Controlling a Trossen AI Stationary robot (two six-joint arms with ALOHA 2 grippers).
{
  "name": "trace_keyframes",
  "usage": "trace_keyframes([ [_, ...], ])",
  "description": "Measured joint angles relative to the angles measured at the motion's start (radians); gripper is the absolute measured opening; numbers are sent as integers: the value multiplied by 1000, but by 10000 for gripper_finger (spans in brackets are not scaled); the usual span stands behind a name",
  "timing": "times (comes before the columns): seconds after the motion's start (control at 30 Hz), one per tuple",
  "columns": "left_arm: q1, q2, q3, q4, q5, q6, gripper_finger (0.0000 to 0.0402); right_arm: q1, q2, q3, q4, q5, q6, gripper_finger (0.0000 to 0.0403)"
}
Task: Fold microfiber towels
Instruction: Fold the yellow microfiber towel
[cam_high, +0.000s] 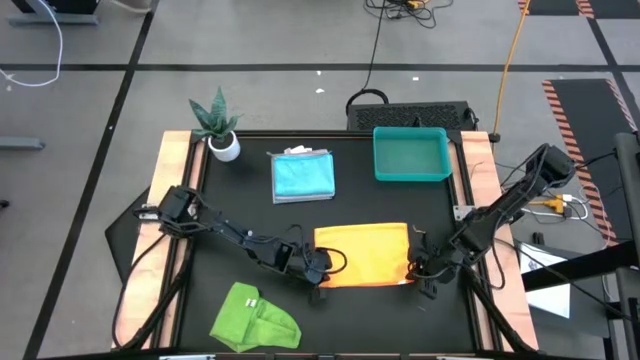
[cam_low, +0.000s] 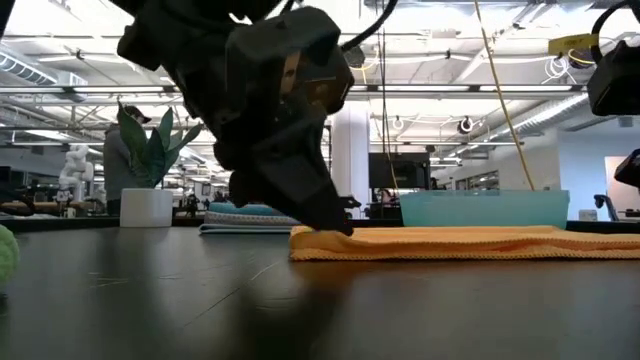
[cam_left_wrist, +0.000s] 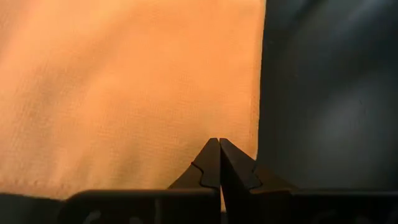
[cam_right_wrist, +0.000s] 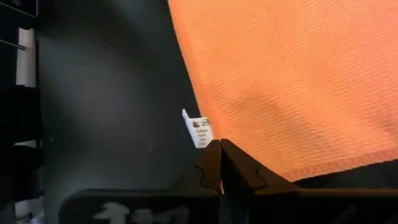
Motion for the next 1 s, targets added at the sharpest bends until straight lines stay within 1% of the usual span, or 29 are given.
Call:
trace_keyframes([
  [0.17,0,6,2,-2,17,-9,0,15,3,-1,7,3,24,0],
  [0.33,-7,8,1,-17,26,-10,0,20,24,-33,16,1,56,0],
  [0.7,-38,8,2,-24,42,-45,0,20,65,-41,18,-18,53,0],
  [1.0,-57,8,2,-30,30,-54,0,20,73,-40,-2,-18,49,0],
])
